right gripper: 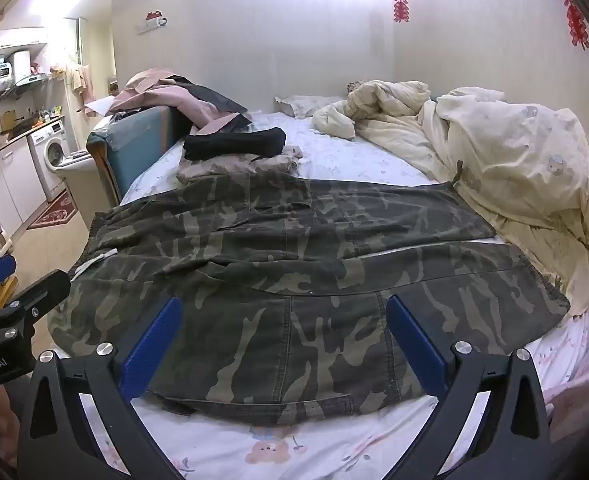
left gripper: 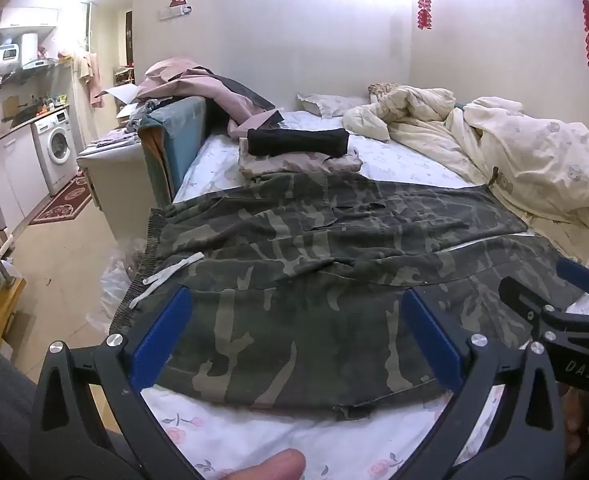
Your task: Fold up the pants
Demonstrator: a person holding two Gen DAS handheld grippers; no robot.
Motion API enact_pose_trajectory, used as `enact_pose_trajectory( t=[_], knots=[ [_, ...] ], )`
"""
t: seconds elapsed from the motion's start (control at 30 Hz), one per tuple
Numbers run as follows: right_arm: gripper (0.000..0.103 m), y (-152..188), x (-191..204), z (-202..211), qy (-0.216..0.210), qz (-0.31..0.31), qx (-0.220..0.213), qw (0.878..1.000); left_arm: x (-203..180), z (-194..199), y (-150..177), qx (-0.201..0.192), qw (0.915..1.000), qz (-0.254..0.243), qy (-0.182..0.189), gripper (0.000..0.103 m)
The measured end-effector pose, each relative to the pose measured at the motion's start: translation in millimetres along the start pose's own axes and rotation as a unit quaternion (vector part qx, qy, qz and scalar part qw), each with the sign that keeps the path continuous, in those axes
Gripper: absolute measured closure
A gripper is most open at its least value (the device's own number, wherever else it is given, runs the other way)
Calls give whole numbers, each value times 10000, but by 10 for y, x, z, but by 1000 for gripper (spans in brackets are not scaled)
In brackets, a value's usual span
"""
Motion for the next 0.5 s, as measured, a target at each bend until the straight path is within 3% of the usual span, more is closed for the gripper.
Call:
enact_pose_trajectory(
  t=[0.5],
  knots=[
    [0, 1, 1, -2, -8, -30, 33, 10000, -4, -25, 1, 30, 10000, -26, -38, 0]
  ],
)
Point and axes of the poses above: each gripper's, at about its wrist camera, not at the fingertips, and z roughly against the way its jaws point, x to its left, y to its underside, the point moved 3 cm from there along -z, roughly the way its jaws point, and after that the axes turned 2 degrees about x, right-handed, at the moved point
